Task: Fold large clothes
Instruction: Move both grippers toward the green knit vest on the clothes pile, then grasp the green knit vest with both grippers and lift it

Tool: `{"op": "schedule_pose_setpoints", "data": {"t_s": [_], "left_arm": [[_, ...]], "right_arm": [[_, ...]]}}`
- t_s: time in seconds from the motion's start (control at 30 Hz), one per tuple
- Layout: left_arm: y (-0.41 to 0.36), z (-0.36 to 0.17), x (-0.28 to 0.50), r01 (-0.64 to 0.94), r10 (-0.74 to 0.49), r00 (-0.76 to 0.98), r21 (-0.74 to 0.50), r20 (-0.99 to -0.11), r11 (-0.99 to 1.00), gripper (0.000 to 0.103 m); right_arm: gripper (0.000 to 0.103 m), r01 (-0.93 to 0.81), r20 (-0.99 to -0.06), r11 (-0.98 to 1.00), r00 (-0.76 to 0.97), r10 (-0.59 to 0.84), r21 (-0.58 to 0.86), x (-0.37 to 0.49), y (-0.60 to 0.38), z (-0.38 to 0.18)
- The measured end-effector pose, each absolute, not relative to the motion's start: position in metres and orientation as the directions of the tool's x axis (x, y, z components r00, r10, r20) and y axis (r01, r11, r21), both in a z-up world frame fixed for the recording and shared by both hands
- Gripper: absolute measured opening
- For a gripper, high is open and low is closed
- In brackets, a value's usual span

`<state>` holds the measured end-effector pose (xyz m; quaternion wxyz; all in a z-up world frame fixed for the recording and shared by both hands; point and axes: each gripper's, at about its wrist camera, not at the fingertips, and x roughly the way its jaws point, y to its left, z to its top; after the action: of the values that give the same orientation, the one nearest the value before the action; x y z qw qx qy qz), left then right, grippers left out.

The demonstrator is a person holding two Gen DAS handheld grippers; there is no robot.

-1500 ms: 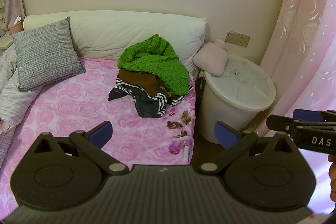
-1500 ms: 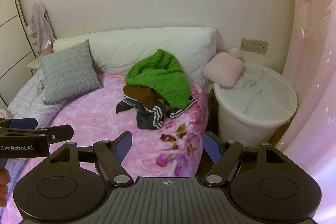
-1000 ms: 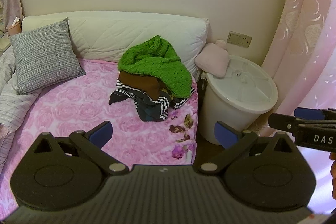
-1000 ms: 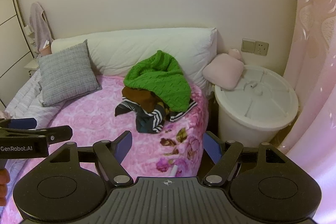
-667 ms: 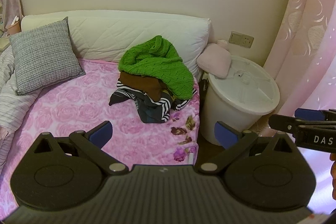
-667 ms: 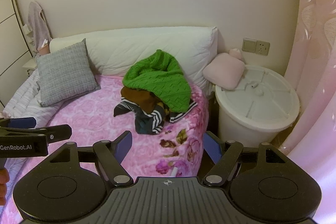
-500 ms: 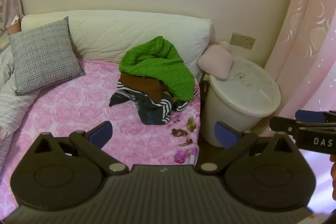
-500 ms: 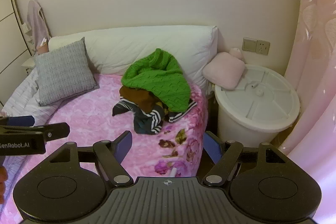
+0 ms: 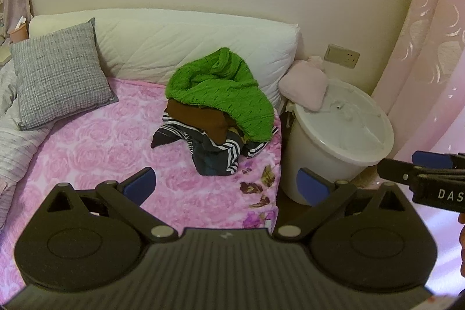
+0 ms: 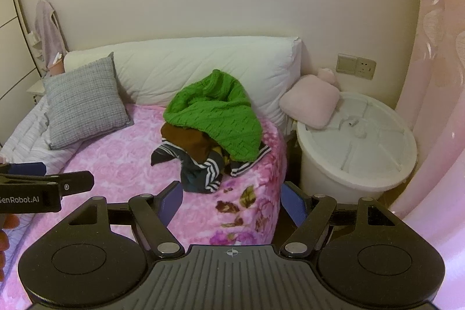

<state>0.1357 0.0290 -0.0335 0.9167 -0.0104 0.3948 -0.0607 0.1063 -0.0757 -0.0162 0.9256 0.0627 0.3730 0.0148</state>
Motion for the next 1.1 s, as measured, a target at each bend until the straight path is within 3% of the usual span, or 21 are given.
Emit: {"op": "schedule_pose_setpoints", "data": {"t_s": [0.2,0.57,1.1], "left_arm": [[0.031,-0.047,0.162,0.134,-0.136,0.664,-0.062,-0.735,0.989,0.102],[0.032,-0.080,0.240,0.053,-0.067,0.650,-0.043,-0.757,0.998,0.102],[0.017,-0.146,0.397,-0.015,-0.016,0.566,-0.030,-0.824,0.999,0.102]], "right_arm": [[0.071,0.001,-0.678,0.992,0.731,0.083,0.123,0.128,-0.080,-0.028],[0.071,-0.082,-0.665,0.988,0.732,0.151,0.134,0.219,-0.100,-0.066],[0.071,-0.131,-0.743,0.967,0.620,0.252,0.219,0.388,-0.129,-0.126]]}}
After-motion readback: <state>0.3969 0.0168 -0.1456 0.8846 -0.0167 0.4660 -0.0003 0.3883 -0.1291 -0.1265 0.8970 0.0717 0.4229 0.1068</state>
